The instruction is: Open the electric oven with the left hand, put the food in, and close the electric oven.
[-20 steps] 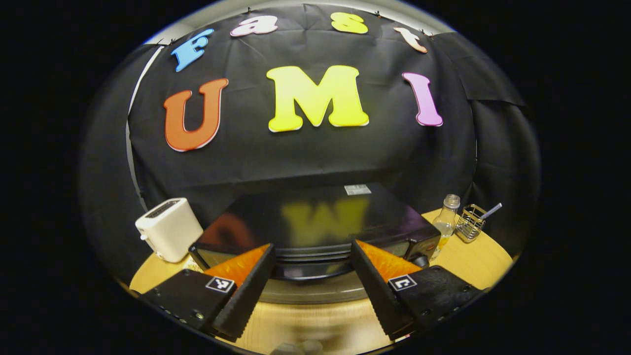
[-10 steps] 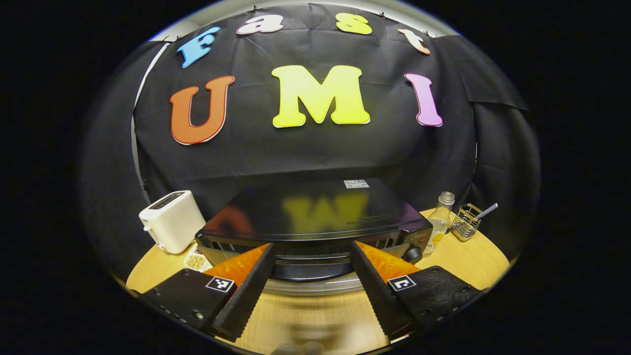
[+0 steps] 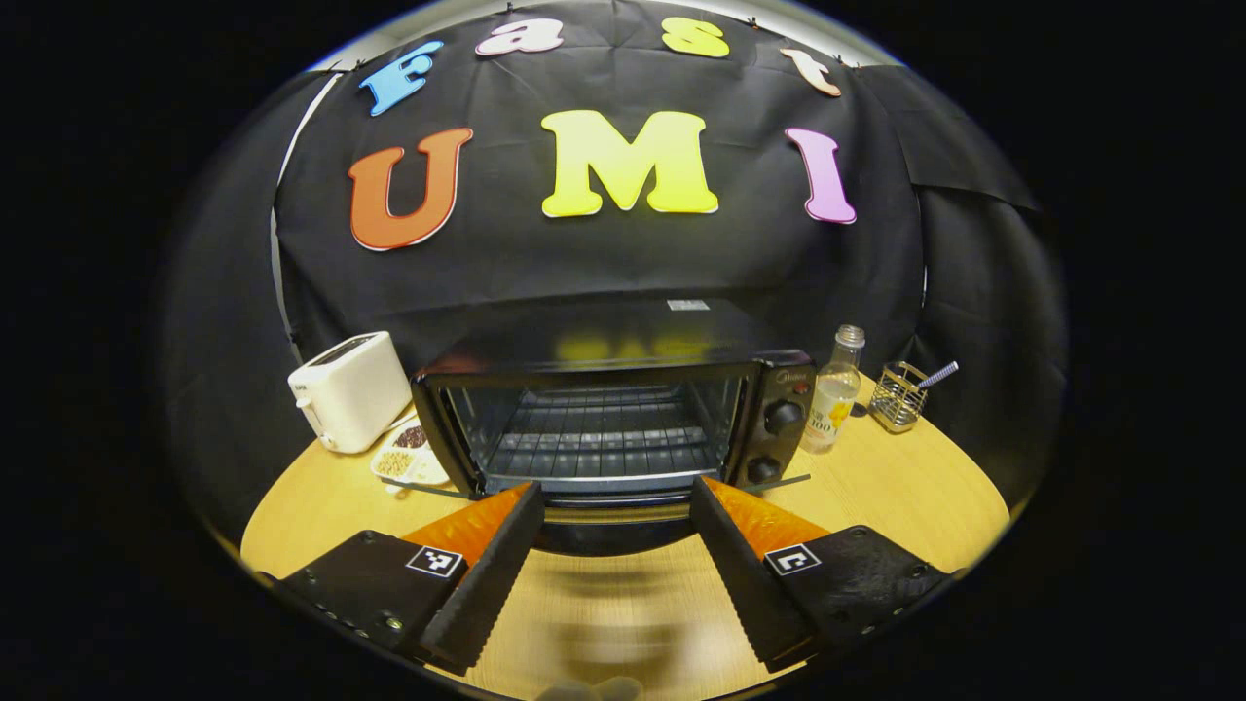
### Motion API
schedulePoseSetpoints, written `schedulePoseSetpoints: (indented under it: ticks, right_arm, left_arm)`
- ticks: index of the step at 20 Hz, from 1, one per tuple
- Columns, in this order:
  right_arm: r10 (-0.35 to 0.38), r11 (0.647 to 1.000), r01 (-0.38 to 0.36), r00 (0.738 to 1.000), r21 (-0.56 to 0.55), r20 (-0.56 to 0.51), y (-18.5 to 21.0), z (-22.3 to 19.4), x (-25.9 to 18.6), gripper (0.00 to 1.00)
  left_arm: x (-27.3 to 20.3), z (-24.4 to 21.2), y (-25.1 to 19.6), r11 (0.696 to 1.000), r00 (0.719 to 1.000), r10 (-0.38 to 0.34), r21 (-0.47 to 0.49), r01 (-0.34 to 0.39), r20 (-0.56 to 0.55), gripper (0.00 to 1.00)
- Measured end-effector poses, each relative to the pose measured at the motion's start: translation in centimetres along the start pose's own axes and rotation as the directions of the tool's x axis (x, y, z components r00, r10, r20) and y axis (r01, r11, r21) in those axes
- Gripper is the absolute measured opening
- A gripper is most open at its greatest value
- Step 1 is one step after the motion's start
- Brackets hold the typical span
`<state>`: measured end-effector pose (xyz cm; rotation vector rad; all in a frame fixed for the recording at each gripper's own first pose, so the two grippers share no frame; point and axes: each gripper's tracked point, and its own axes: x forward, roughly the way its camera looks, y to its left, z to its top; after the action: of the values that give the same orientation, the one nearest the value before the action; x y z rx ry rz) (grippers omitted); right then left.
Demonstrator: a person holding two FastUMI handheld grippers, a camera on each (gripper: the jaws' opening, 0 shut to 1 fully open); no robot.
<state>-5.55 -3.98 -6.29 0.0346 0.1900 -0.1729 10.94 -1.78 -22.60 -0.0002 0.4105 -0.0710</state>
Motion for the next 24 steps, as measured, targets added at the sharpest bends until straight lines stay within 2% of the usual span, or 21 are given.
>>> schedulePoseSetpoints:
  ticks: [1,9,14,17,20,24]
  right_arm:
    - [0.003,1.0,-0.003,1.0,0.001,-0.005,0.1,-0.2,-0.2,1.0]
    - [0.019,1.0,-0.021,0.999,-0.023,-0.046,0.9,-1.8,0.0,0.98]
    - [0.039,0.999,-0.041,0.996,-0.031,-0.078,1.1,-3.3,1.3,0.98]
    - [0.054,0.998,-0.057,0.993,-0.028,-0.104,1.2,-4.4,2.1,0.98]
    - [0.072,0.996,-0.08,0.987,-0.051,-0.143,1.5,-6.3,3.1,0.97]
    - [0.149,0.986,-0.163,0.963,-0.047,-0.225,2.8,-9.4,5.8,0.98]
  left_arm:
    - [-0.4,-1.0,-0.1,1.0,1.0,-0.005,-0.005,0.004,-0.018,0.96]
    - [-1.5,-7.0,-0.5,1.0,0.991,-0.013,-0.018,0.011,-0.131,0.97]
    - [-1.1,-11.4,-1.1,0.996,0.968,-0.022,-0.089,0.0,-0.249,0.97]
    - [-0.6,-13.0,-1.1,0.997,0.954,-0.015,-0.076,-0.008,-0.3,0.98]
    - [-0.5,-13.3,-1.4,0.995,0.95,-0.01,-0.096,-0.021,-0.311,0.95]
    - [-1.9,-11.4,-0.8,0.996,0.969,0.027,-0.074,-0.047,-0.244,0.96]
